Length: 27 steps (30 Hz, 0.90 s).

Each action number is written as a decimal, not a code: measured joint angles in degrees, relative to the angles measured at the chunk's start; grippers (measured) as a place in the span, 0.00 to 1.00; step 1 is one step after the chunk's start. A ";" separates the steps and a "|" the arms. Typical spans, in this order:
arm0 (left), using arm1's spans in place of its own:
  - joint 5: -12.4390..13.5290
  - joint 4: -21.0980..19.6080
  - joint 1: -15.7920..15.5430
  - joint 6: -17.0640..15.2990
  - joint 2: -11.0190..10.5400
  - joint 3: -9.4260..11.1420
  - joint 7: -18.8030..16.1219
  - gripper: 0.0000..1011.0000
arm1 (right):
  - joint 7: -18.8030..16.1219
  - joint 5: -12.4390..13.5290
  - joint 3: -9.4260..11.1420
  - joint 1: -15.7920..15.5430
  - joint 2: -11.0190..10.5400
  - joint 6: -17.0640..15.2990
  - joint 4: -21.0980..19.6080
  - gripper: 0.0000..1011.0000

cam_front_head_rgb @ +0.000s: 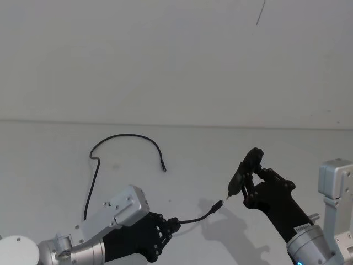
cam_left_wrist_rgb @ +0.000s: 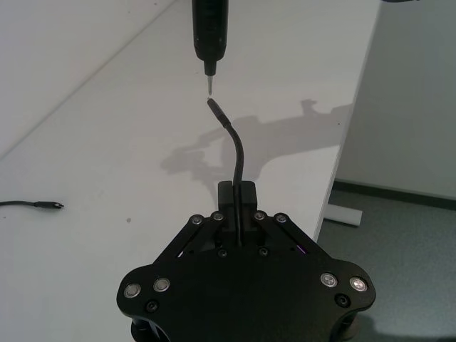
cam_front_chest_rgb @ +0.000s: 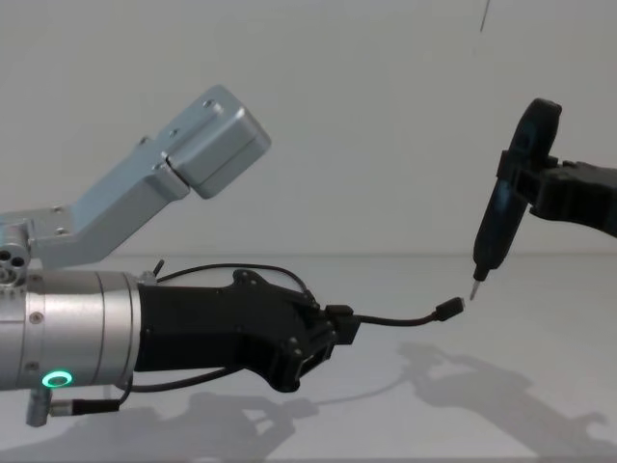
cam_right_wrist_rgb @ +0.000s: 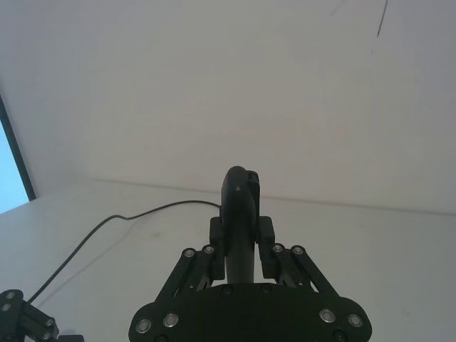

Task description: Pick up the data cable with the one hand.

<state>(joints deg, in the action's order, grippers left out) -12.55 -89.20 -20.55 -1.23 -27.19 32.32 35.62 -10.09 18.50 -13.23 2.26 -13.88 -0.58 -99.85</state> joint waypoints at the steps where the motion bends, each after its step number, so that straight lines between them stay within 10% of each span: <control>1: 0.00 -0.01 0.00 0.00 0.00 0.00 0.00 0.05 | -0.07 -0.01 0.02 0.06 0.13 -0.01 0.15 0.27; 27: 0.00 0.00 0.00 -0.01 0.00 0.00 -0.01 0.05 | -1.78 -0.05 -0.06 0.62 1.13 -1.73 0.90 0.27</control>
<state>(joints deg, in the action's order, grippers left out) -12.55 -89.20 -20.54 -1.24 -27.19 32.32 35.60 -11.86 18.46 -13.28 2.88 -12.76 -2.31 -98.95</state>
